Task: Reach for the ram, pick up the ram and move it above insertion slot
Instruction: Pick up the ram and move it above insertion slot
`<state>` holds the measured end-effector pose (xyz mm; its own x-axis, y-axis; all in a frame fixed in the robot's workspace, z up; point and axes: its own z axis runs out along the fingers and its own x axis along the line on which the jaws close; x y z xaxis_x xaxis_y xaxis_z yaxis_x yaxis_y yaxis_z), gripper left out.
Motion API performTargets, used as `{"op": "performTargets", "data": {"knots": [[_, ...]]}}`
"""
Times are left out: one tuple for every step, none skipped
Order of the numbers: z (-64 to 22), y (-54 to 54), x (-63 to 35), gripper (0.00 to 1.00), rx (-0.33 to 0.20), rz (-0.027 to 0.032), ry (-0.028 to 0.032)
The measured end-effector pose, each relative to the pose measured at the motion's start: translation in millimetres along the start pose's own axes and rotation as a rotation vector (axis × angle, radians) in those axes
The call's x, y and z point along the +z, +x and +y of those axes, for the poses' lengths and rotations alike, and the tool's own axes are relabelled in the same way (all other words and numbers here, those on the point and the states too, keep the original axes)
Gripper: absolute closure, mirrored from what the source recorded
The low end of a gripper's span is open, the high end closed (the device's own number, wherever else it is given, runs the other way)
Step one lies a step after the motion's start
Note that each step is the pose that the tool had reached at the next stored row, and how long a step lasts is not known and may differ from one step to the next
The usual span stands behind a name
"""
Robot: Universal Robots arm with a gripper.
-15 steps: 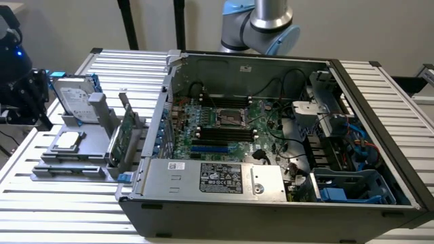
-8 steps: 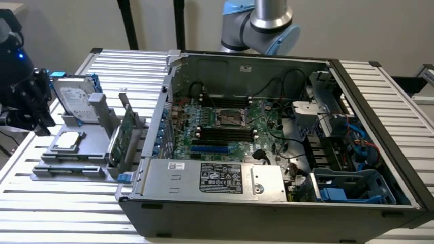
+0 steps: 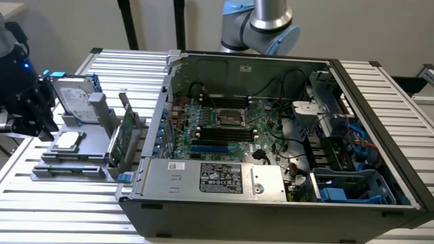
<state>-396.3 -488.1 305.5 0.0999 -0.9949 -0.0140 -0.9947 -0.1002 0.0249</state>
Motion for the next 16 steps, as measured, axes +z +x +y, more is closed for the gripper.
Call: {"op": "performTargets", "data": {"knots": [[0.0, 0.1, 2.1, 0.69, 0.0, -0.0001, 0.0003], [0.1, 0.3, 3.8, 0.69, 0.0, 0.0, 0.0001], [0.1, 0.4, 5.5, 0.69, 0.0, -0.0001, 0.0001], [0.1, 0.6, 7.4, 0.69, 0.0, -0.0001, 0.0001], [0.1, 1.0, 9.3, 0.69, 0.0, 0.0, 0.0001], [0.1, 1.4, 11.0, 0.69, 0.0, -0.0001, 0.0002], [0.1, 2.1, 12.9, 0.69, 0.0, 0.0, -0.0001], [0.2, 3.0, 14.7, 0.69, 0.0, -0.0001, 0.0], [0.3, 4.1, 16.4, 0.69, 0.0, 0.0, 0.0], [0.3, 5.3, 18.3, 0.69, 0.0, -0.0001, 0.0002], [0.4, 6.8, 20.1, 0.69, 0.0, -0.0001, 0.0002], [0.6, 8.3, 21.7, 0.69, 0.0, 0.0001, -0.0001], [0.6, 10.2, 23.8, 0.69, 0.0, -0.0001, 0.0002], [0.8, 12.0, 25.5, 0.69, 0.001, 0.0, 0.0], [0.9, 13.8, 27.3, 0.69, 0.001, -0.0001, 0.0001], [1.0, 15.4, 29.2, 0.69, 0.001, -0.0002, 0.0002]]}}
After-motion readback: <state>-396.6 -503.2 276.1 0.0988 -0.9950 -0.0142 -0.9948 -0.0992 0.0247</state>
